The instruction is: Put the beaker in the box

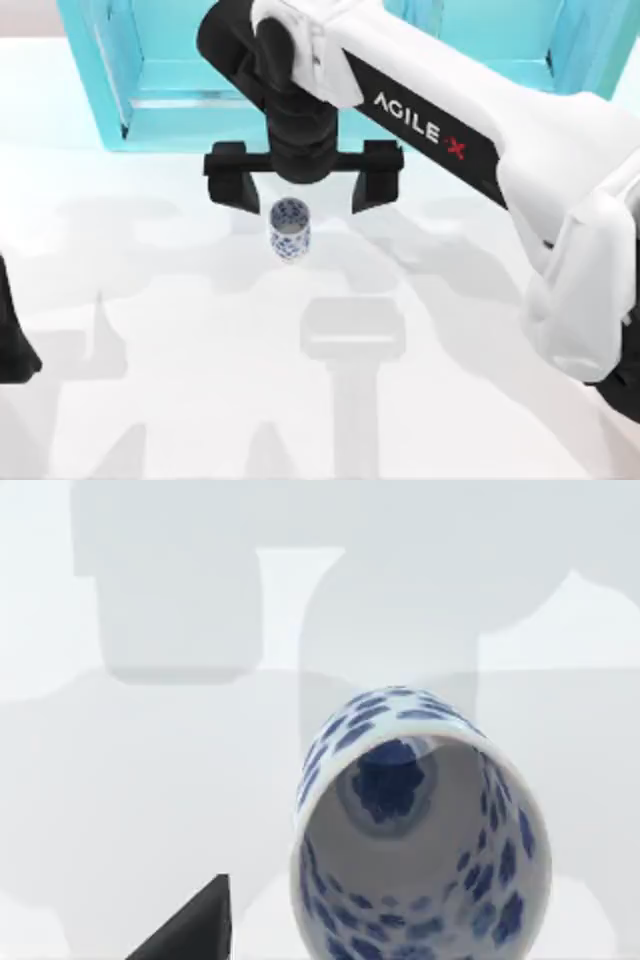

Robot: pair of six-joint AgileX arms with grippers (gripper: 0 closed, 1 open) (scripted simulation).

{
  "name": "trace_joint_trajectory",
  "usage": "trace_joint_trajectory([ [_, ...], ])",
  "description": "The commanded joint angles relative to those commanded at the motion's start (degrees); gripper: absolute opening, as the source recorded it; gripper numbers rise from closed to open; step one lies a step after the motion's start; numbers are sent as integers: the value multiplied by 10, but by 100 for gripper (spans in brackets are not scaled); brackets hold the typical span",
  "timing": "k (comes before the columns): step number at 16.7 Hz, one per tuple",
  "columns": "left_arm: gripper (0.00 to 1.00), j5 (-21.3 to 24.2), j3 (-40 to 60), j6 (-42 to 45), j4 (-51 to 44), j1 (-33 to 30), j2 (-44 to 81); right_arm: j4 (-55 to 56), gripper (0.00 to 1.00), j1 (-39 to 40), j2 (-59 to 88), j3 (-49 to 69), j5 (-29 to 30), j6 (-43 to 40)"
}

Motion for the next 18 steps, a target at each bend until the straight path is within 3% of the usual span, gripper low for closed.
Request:
trace_joint_trajectory([
  [4, 100, 0, 0, 0, 0, 0, 0, 95, 100, -4, -11, -102, -1, -4],
  [9, 100, 0, 0, 0, 0, 0, 0, 108, 100, -4, -13, -116, -1, -4],
  [18, 100, 0, 0, 0, 0, 0, 0, 108, 32, -4, -13, -116, -1, -4],
])
